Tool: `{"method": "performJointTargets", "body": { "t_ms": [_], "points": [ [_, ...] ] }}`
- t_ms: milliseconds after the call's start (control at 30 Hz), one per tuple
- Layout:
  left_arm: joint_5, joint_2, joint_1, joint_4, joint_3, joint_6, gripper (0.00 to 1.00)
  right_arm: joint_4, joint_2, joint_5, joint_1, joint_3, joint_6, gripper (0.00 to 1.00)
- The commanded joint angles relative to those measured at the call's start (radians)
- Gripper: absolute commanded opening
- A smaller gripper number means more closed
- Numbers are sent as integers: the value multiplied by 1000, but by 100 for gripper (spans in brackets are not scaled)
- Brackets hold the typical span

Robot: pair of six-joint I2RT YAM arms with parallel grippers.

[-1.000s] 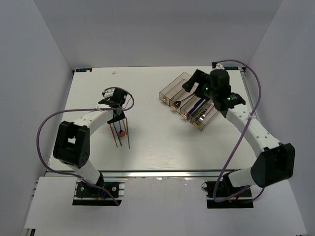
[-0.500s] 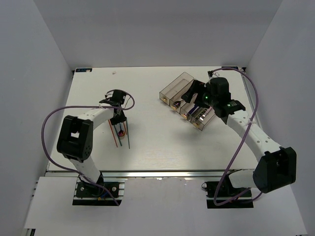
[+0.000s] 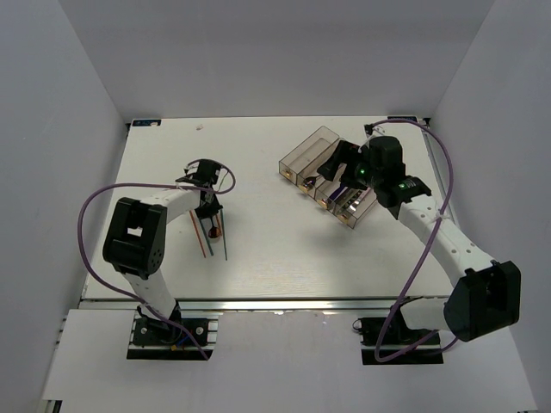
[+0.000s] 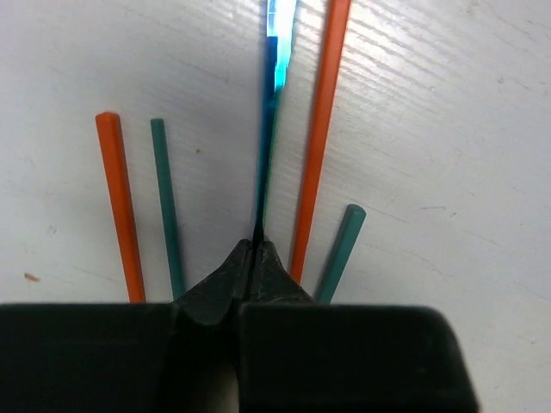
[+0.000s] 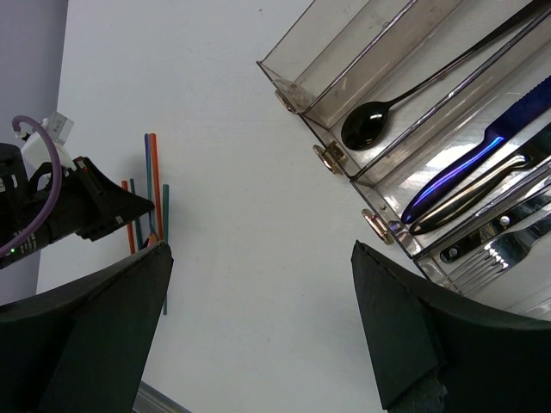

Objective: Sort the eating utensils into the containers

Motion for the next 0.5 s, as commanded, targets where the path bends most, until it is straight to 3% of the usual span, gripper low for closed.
{"method": "performJointTargets", "body": {
  "t_ms": [0, 33, 467],
  "points": [
    [26, 40, 4, 6, -44, -12, 5, 28, -41, -9, -3, 4, -9, 89],
    [26, 35, 6, 6, -49, -17, 0, 28, -45, -8, -4, 4, -8, 89],
    [-115, -278, 3, -152, 72, 23, 0, 13, -91, 15, -4, 12, -17, 89]
  ]
}}
